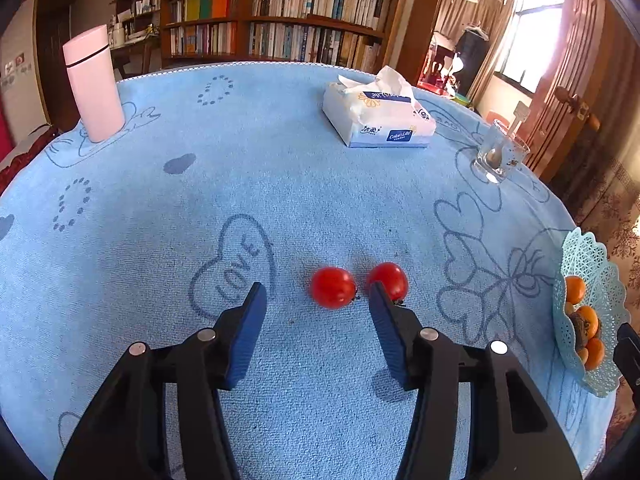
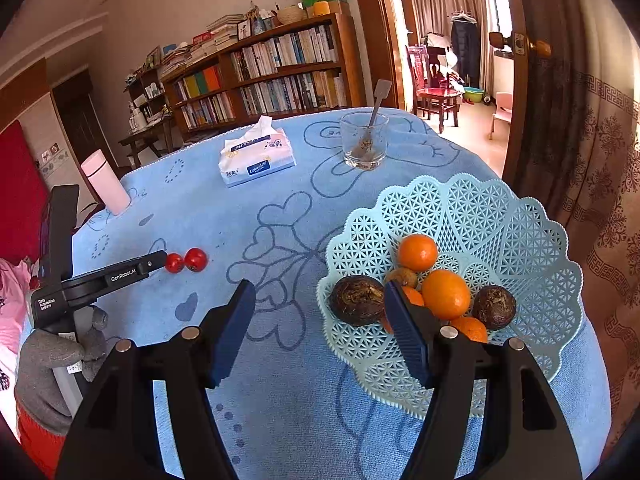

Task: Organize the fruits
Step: 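Grasp a red cherry tomato with the left gripper while the right grasps the other tomato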

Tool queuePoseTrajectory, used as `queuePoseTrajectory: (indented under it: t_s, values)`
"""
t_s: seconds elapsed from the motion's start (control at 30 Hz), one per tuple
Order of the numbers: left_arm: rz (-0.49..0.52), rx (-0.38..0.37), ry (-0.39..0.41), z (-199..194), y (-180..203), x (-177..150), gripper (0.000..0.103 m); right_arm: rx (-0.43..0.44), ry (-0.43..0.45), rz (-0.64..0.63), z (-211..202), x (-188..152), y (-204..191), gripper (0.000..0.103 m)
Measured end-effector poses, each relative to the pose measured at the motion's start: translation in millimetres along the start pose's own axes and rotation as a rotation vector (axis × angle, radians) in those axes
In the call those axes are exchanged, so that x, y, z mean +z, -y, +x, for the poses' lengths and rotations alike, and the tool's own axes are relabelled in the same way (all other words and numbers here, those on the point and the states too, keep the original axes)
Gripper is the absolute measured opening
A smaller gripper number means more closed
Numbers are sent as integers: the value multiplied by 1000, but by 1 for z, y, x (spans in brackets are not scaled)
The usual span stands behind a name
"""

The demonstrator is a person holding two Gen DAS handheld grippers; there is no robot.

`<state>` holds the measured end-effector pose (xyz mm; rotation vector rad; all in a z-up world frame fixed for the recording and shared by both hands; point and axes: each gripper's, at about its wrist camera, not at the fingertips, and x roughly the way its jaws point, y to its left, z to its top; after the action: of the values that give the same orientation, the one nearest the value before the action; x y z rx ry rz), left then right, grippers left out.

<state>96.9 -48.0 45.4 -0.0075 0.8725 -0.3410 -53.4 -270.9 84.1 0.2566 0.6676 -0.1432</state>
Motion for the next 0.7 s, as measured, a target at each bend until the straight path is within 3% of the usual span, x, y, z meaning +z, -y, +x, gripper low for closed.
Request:
queuePoseTrajectory:
  t_s: [0.23,0.4,0.47,0.57,0.7]
  values:
    - [16,-11,-30,19,2,-6,50,30,-41,-49,15,-5,-19,68]
    - [23,-8,-24,27,3,-6,39,46,-66,-78,26,-9,-31,68]
    - [19,-21,-18,26,2,-5,28,52,-73,-91,30,-10,-36,68]
    - [-8,-52,-10,20,-4,-6,26,64,-90,-107,38,-11,-43,68]
    - [-17,-31,37,3,-9,-4,21,89,-124,-122,52,-8,-53,68]
